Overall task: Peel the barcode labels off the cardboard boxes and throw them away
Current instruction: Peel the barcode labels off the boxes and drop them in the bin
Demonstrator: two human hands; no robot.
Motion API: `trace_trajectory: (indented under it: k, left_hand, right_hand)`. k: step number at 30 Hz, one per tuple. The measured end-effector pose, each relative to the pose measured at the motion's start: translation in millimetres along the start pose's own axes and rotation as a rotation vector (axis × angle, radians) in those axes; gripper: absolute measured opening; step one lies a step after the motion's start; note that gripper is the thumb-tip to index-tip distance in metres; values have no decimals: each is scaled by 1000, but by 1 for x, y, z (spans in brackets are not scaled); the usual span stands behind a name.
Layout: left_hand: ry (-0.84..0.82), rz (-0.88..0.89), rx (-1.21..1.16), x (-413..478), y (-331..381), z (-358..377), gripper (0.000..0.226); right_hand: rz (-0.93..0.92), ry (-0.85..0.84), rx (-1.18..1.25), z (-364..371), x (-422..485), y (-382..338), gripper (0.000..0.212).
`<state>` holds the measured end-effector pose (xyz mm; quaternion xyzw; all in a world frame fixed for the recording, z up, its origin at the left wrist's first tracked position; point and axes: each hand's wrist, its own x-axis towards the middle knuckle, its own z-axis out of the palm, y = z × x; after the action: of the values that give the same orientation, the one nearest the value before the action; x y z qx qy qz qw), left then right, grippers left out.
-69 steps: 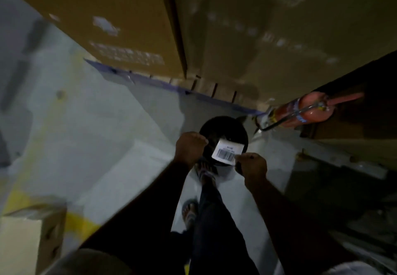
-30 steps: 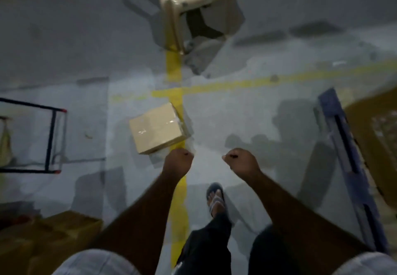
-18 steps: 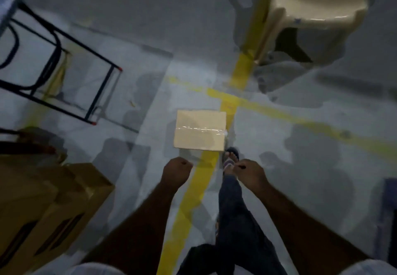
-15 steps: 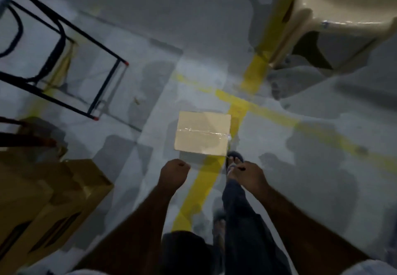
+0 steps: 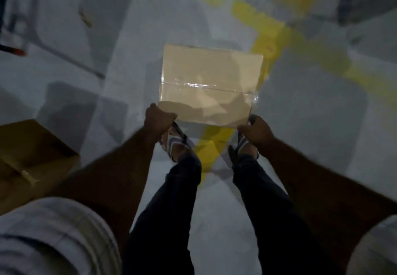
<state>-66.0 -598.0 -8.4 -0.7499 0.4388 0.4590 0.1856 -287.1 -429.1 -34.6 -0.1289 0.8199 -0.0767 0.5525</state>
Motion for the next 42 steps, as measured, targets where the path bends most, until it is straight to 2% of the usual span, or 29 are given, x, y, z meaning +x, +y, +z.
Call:
trace_trajectory:
  k: [3,6,8,10,12,15,19,21,23,26,28,31,34,37,42]
  left_hand:
    - [-82,-10,-78,31,-10,6,58]
    - [-37,74,-92,21,-3,-11,67]
    - [1,180,-147,-3,16,-32,50]
    - [29,298,-264,-26,39,-52,20]
    - [25,354,-381,-39,57,-67,10]
    - [15,297,-392,-35,74,-67,23]
    - [-54,254,-202,-19,71,-46,27]
    - [-11,235,-160,-12,67,-43,46]
    - [9,176,-230,-7,65,-43,59]
    - [7,60,-387,-7,65,-51,58]
    - [31,65,-435,-12,58,-56,51]
    - [76,83,-435,-22,29,-52,23]
    - [-6,-10,-452,-36,-13,-35,10]
    - [-71,-133,-352,-39,-44,-20,9]
    - [2,25,-254,1,-23,-20,17]
  right_hand:
    - [39,-36,73,16,22,14,47]
    - [45,56,168,-7,-7,-21,40]
    - [9,183,252,-37,-24,-44,27]
    - [-62,281,417,-70,-41,-66,11]
    - [-88,308,490,-93,-43,-81,12]
    - [-59,234,422,-101,-30,-99,35]
    - [-50,130,121,-80,-8,-94,35]
    - [-108,175,47,-71,-3,-89,37]
    - [-109,248,146,-65,2,-86,35]
    - [-9,300,260,-67,1,-79,49]
    - [-45,374,234,-71,-8,-71,41]
    - [-71,454,236,-70,-28,-53,32]
    - [26,350,75,-59,-42,-26,28]
    - [117,209,-85,-49,-43,-4,28]
    - [73,268,-142,-48,-8,-21,43]
